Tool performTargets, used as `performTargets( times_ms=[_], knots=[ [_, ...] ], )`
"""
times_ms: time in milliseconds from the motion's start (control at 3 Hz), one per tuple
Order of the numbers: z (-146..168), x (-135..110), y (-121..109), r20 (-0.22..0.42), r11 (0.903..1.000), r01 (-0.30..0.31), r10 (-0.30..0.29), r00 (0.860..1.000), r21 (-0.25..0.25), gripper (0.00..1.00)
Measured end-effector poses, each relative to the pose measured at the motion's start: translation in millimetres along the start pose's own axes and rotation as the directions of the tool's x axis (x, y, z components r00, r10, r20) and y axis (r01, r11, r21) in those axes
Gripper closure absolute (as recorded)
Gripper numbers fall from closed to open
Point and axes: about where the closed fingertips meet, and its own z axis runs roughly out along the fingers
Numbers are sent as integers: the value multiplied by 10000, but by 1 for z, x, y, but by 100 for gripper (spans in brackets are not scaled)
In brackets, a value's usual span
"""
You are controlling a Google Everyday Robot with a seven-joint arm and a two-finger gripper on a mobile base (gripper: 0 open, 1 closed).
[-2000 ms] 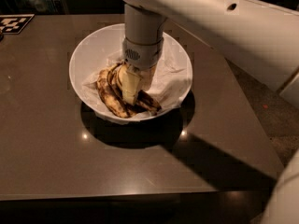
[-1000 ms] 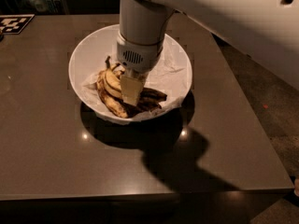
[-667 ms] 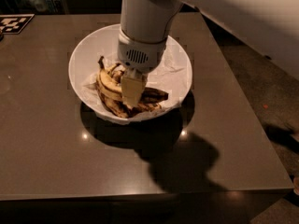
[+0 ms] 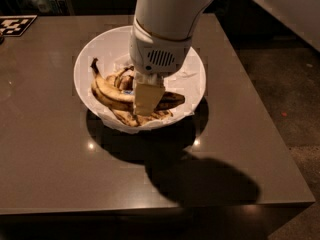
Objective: Pick banana from white bowl
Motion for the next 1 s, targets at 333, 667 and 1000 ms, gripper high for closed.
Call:
performTargets(
  times_ms=[333,667,1000],
  knots=[
    [-2,-1,-1,101,10000,59,-59,9999,42,100],
    [-13,4,4,442,9997,256,-258,9987,49,100],
    [-30,9,15,816,9981,563,-583,9950,268,100]
  ],
)
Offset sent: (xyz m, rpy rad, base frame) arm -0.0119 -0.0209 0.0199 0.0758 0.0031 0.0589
